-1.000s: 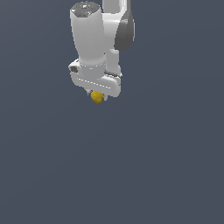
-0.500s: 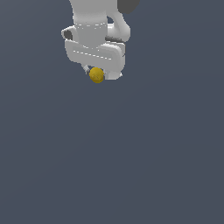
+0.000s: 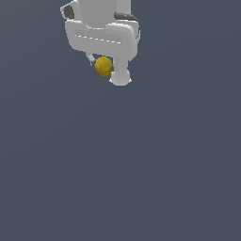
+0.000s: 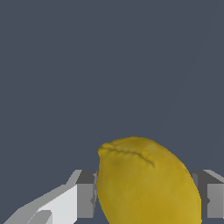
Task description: Pick up the object and move it to a goal position.
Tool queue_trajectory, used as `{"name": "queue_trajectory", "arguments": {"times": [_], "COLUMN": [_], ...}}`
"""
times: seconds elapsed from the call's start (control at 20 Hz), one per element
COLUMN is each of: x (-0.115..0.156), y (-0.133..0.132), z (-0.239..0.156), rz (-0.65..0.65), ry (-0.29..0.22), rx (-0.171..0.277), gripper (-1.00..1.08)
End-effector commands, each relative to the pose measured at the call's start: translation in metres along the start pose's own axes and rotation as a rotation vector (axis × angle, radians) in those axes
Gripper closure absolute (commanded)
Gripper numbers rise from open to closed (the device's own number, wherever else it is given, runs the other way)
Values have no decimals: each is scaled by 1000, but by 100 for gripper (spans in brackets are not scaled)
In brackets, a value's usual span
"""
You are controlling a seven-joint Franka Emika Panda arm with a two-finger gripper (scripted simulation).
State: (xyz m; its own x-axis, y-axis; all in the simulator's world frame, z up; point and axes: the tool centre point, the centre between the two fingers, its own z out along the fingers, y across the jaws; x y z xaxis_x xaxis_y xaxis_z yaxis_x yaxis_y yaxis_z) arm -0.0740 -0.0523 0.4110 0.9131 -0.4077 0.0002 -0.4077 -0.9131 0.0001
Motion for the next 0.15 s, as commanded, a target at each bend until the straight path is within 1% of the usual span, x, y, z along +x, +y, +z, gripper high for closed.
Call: {"name": "queue_trajectory", "arguments": {"times": [0.0, 0.1], "x": [0, 0], "y": [0, 0], "z": [-5, -6], "rz": [0, 0], "ry": [0, 0], "rx": [0, 0], "gripper": [108, 108]}}
